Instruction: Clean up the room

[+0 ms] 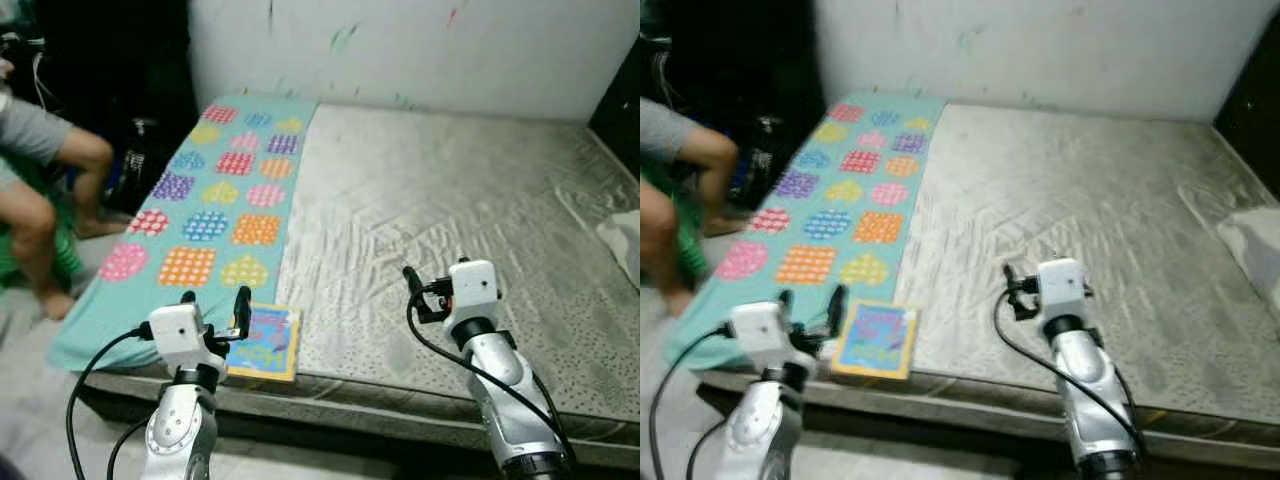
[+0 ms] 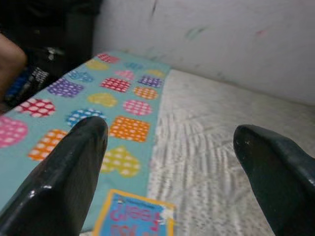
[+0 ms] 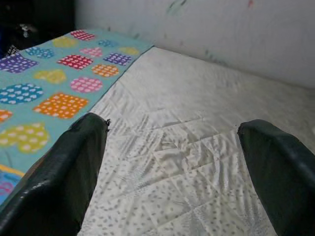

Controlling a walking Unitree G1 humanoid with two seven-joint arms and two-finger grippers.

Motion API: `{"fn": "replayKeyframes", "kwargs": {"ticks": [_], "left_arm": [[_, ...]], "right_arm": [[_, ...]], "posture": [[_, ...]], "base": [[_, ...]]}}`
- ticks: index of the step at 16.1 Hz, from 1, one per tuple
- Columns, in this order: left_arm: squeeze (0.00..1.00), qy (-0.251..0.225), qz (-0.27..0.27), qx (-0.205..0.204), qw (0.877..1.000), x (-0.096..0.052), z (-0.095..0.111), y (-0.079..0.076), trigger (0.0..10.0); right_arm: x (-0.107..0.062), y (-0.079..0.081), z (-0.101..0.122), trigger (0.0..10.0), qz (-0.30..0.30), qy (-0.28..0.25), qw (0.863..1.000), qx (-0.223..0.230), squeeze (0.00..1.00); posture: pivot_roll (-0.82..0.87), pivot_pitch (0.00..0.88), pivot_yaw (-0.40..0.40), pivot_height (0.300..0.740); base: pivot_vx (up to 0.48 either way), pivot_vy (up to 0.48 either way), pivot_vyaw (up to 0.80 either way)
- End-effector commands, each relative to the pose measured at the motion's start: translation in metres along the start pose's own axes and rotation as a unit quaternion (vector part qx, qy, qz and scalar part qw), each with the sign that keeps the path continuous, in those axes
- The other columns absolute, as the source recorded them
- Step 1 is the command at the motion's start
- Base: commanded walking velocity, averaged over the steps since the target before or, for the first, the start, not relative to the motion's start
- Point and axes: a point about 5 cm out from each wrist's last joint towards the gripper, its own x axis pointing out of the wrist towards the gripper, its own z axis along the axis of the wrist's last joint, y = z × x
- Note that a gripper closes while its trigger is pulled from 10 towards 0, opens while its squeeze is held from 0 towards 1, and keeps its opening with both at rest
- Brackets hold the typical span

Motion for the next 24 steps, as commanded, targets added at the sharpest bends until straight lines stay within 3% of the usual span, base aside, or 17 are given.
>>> {"fn": "replayKeyframes", "kwargs": {"ticks": [1,4,10,20,24], "left_arm": [[0.00,-0.007,0.003,0.014,1.000,-0.001,0.003,0.006,10.0],[0.00,-0.012,-0.031,0.002,0.999,-0.003,0.004,0.001,10.0],[0.00,-0.013,-0.044,-0.005,0.999,-0.003,0.005,-0.001,10.0],[0.00,-0.007,-0.054,-0.014,0.998,-0.002,0.003,-0.005,10.0],[0.00,0.001,-0.028,-0.022,0.999,0.000,-0.001,-0.005,10.0]], "right_arm": [[0.003,0.004,0.004,10.0,0.008,-0.006,1.000,0.000,0.00],[0.005,0.004,0.004,10.0,0.010,-0.005,1.000,-0.004,0.00],[0.006,0.005,0.004,10.0,0.011,-0.005,1.000,-0.006,0.00],[0.006,0.004,0.002,10.0,0.010,-0.003,1.000,-0.012,0.00],[0.006,0.003,0.001,10.0,0.010,-0.001,1.000,-0.015,0.00]], "posture": [[0.03,0.038,-0.021,0.740],[0.03,0.038,-0.022,0.740],[0.03,0.033,-0.021,0.740],[0.02,0.032,-0.018,0.740],[0.02,0.028,-0.021,0.740]], "base": [[0.000,0.000,0.00],[0.000,0.000,0.00],[0.349,0.000,0.00],[0.399,0.000,0.00],[0.000,0.000,0.00]]}}
